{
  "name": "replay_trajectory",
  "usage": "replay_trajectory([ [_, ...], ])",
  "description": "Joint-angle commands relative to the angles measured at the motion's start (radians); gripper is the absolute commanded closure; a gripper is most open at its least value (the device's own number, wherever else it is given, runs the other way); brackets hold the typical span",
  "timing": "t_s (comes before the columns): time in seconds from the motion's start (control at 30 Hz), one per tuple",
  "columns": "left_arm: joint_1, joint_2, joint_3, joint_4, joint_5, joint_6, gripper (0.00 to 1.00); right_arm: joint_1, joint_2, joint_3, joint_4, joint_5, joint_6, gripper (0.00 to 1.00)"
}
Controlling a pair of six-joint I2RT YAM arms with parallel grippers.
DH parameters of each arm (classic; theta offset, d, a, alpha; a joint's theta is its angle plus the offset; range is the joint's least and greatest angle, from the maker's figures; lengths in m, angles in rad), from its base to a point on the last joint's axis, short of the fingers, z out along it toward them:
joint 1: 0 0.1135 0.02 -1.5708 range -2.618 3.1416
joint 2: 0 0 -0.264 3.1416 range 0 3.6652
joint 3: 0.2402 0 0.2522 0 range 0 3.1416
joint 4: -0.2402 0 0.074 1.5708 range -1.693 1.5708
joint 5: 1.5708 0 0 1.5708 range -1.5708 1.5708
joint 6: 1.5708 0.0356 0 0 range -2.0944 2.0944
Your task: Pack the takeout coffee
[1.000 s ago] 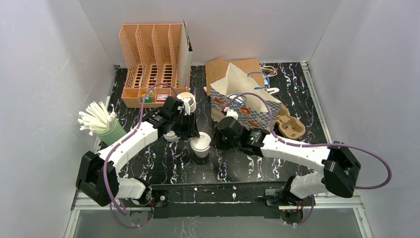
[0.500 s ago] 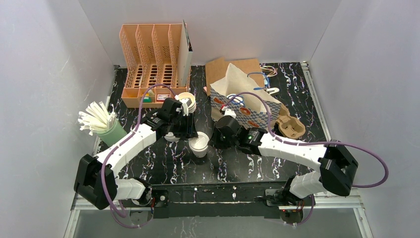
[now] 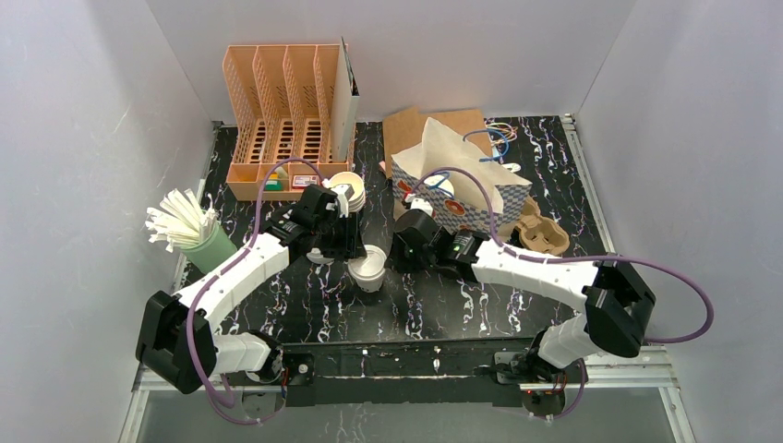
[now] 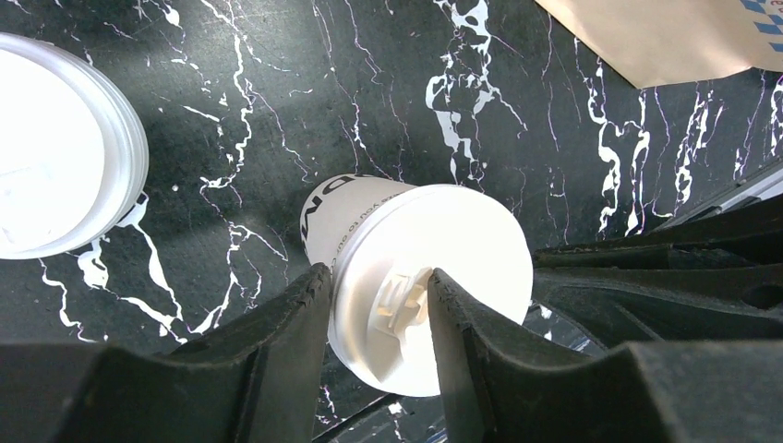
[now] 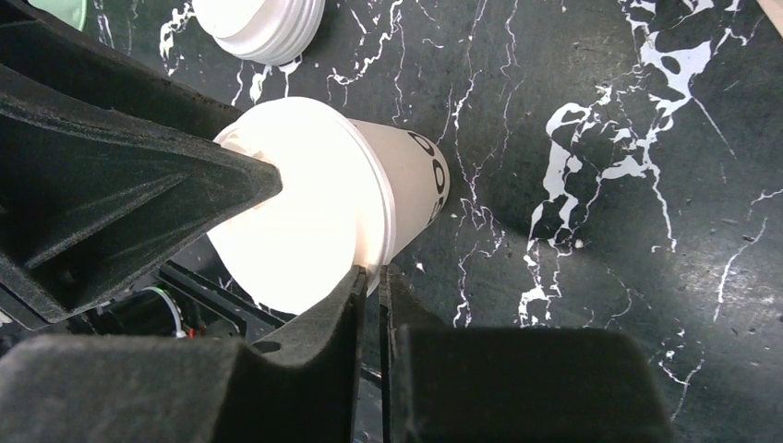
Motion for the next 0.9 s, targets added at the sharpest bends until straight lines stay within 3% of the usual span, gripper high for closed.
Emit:
replay_trajectory([
  [0.0, -0.014, -0.012, 0.013, -0.063, 0.008, -0.009, 0.57, 0.006, 0.044, 0.022, -0.15, 0.038, -0.091, 0.81],
  [0.17, -0.014, -0.01, 0.081, -0.1, -0.024, -0.013, 0.49, 0.006, 0.04, 0.146, -0.151, 0.062, -0.159, 0.77],
  [0.27, -0.014, -0.004, 0.123, -0.131, -0.038, -0.008, 0.3, 0.002, 0.051, 0.198, -0.157, 0.059, -0.193, 0.71],
  [0.47, -0.014, 0.005, 0.172, -0.193, -0.043, 0.018, 0.03, -0.014, 0.024, 0.221, -0.183, 0.064, -0.229, 0.5],
  [0.6, -0.045, 0.001, 0.174, -0.245, -0.11, -0.012, 0.02, -0.026, -0.043, 0.189, -0.205, 0.115, -0.231, 0.39],
  [0.87, -0.225, 0.036, 0.223, -0.32, -0.38, -0.162, 0.02, -0.034, -0.228, 0.089, -0.229, 0.308, -0.158, 0.22],
])
